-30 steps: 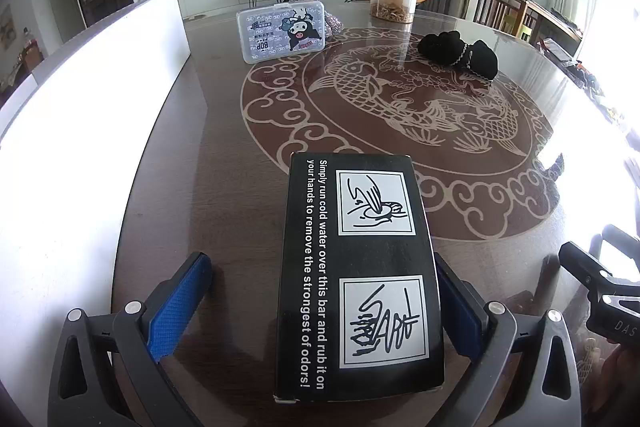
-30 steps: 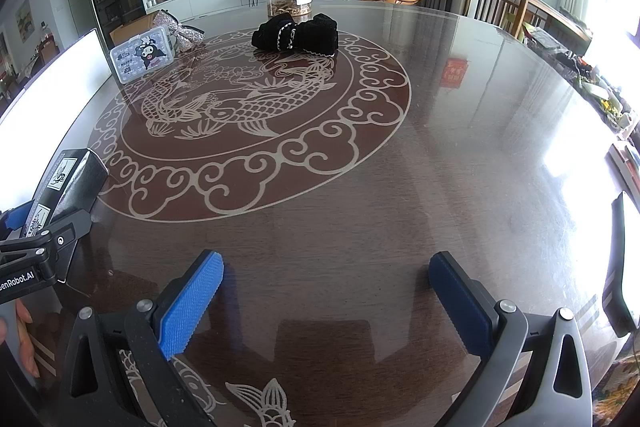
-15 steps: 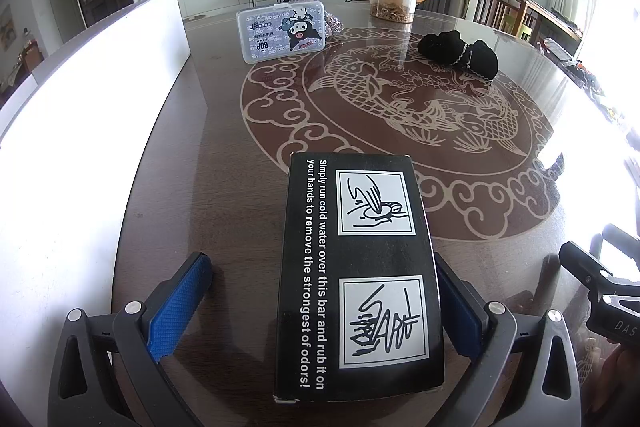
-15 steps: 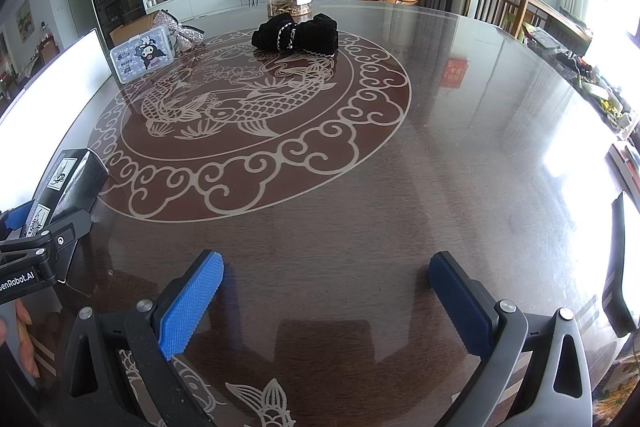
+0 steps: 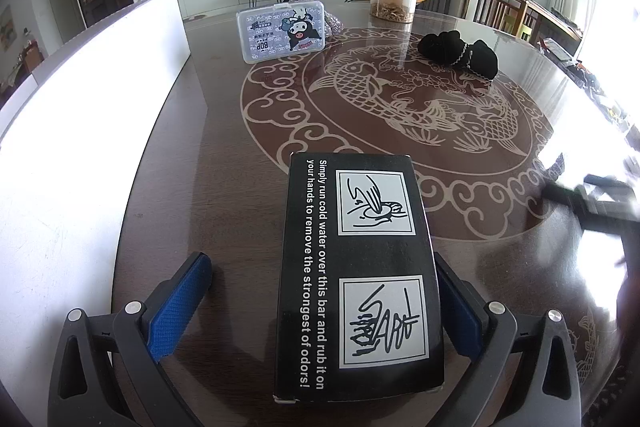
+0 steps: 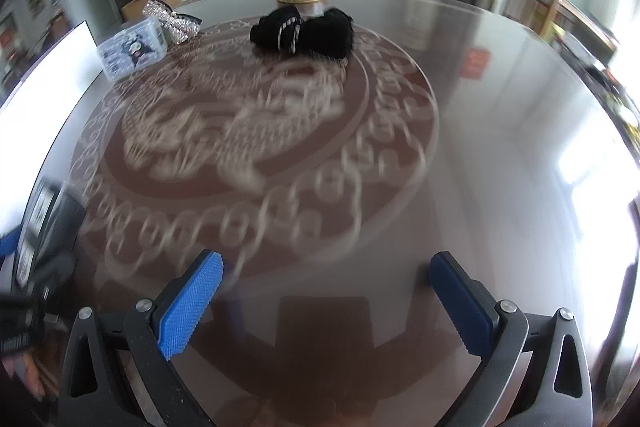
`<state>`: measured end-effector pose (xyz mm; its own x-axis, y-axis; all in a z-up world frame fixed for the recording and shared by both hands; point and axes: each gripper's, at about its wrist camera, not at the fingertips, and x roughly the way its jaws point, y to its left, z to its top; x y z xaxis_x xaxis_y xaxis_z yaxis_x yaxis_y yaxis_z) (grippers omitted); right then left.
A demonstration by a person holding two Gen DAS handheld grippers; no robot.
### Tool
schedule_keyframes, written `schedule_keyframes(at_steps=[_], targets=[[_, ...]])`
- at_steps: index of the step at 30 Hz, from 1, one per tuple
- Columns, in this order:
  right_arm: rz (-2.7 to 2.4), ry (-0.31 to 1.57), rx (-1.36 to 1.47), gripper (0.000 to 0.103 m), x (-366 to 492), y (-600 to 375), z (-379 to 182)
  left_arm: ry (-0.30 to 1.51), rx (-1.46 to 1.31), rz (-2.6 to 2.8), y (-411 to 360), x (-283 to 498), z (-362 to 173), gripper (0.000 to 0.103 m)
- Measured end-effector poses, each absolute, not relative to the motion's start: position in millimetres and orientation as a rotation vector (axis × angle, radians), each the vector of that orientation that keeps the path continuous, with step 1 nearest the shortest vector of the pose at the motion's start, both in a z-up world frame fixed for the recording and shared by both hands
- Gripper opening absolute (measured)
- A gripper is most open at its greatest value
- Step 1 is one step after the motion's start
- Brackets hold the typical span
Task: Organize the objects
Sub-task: 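Hold the black boxed bar in the left tool above the table, then grasp the black gloves with the right tool while the left tool holds the bar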
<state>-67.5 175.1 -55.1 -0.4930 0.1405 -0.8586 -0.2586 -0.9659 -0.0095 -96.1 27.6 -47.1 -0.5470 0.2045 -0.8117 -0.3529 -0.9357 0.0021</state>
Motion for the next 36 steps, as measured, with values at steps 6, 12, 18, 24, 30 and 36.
schedule_keyframes(at_steps=[6, 12, 18, 24, 30, 36], targets=[[2.639, 0.077, -1.44, 0.103, -145, 212, -57, 0.237, -1.281, 2.502, 28, -96, -47, 0.103], [2.621, -0.372, -1.428, 0.103, -218, 189, -46, 0.237, -1.28, 2.502, 27, -96, -47, 0.103], [2.694, -0.391, -1.456, 0.061, -255, 170, -45, 0.237, -1.28, 2.501, 27, -96, -47, 0.103], [2.648, -0.038, -1.463, 0.054, -223, 178, -43, 0.239, -1.281, 2.501, 27, -96, -47, 0.103], [2.585, 0.084, -1.4, 0.056, -114, 147, -39, 0.24, -1.281, 2.501, 27, -96, -47, 0.103], [2.62, 0.271, -1.235, 0.062, -5, 102, -40, 0.24, -1.281, 2.501, 27, -96, -47, 0.103]])
